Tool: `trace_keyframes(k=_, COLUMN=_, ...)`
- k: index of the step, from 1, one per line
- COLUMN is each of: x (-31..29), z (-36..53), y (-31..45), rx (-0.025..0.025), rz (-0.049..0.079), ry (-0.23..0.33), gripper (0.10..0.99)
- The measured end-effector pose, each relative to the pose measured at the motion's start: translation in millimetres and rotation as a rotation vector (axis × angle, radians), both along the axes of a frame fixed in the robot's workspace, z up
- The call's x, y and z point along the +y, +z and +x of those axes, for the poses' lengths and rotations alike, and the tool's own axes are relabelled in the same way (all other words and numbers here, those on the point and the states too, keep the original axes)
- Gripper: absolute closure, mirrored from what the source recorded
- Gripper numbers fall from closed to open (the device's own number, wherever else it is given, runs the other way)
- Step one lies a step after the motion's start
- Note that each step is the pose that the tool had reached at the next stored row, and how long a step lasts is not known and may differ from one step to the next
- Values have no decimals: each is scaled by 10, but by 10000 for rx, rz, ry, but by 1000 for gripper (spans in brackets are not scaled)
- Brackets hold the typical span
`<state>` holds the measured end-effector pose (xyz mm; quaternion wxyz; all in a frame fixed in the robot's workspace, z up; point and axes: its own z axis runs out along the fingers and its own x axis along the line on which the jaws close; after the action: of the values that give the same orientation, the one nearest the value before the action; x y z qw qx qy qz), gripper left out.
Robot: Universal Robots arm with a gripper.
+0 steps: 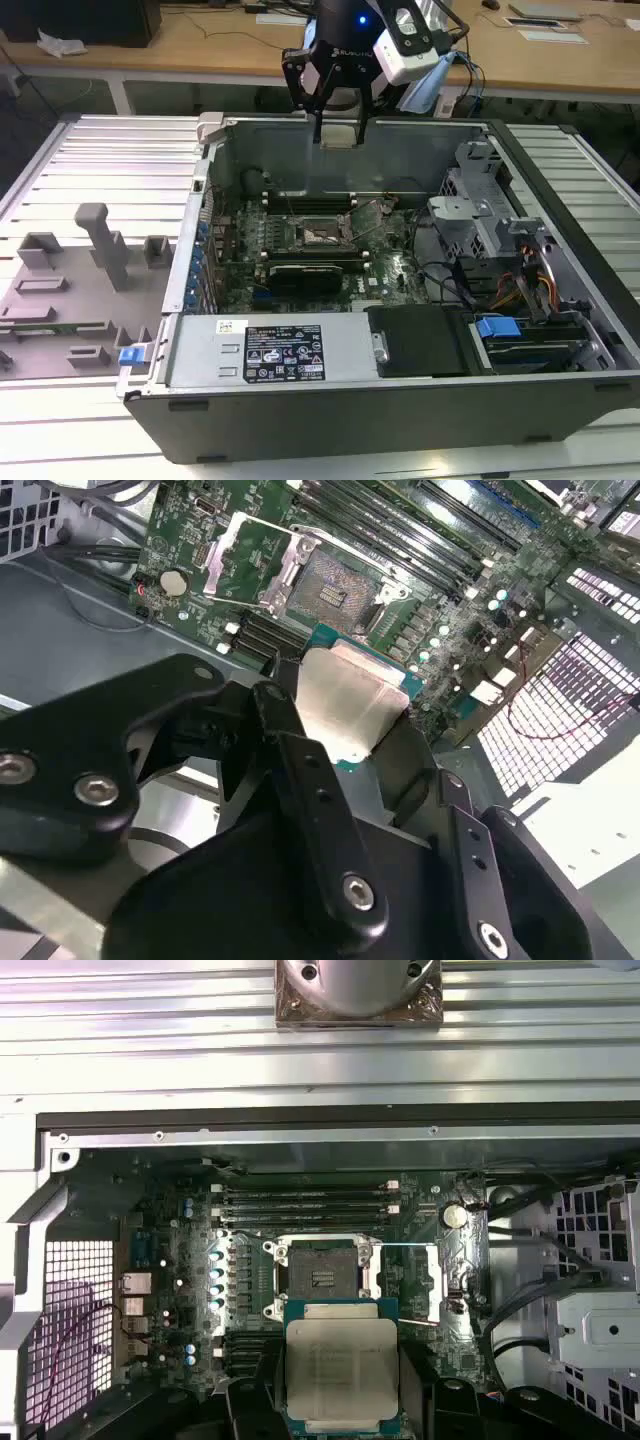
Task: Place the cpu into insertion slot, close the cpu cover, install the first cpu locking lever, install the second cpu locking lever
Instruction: 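Place the cpu into insertion slot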
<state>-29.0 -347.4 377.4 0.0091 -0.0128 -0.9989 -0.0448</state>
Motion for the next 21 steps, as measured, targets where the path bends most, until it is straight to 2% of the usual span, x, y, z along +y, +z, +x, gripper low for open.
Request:
trace_keyframes(k=6, x=0, z=0, y=0, rx=0, rz=0, ry=0, gripper=545)
trace_keyframes(k=10, x=0, z=0, y=-38, rx=0, rz=-1, ry=0, gripper=545)
trace_keyframes(k=15, x=0, z=0, y=-110, rx=-1, rz=1, ry=0, gripper=545)
trace_keyframes(k=18, x=0, z=0, y=-183, rx=-8, rz=-1, ry=0, gripper=545)
trace_keyframes(k=21, x=0, z=-1, y=-280, rx=-40, rz=1, ry=0, gripper=545)
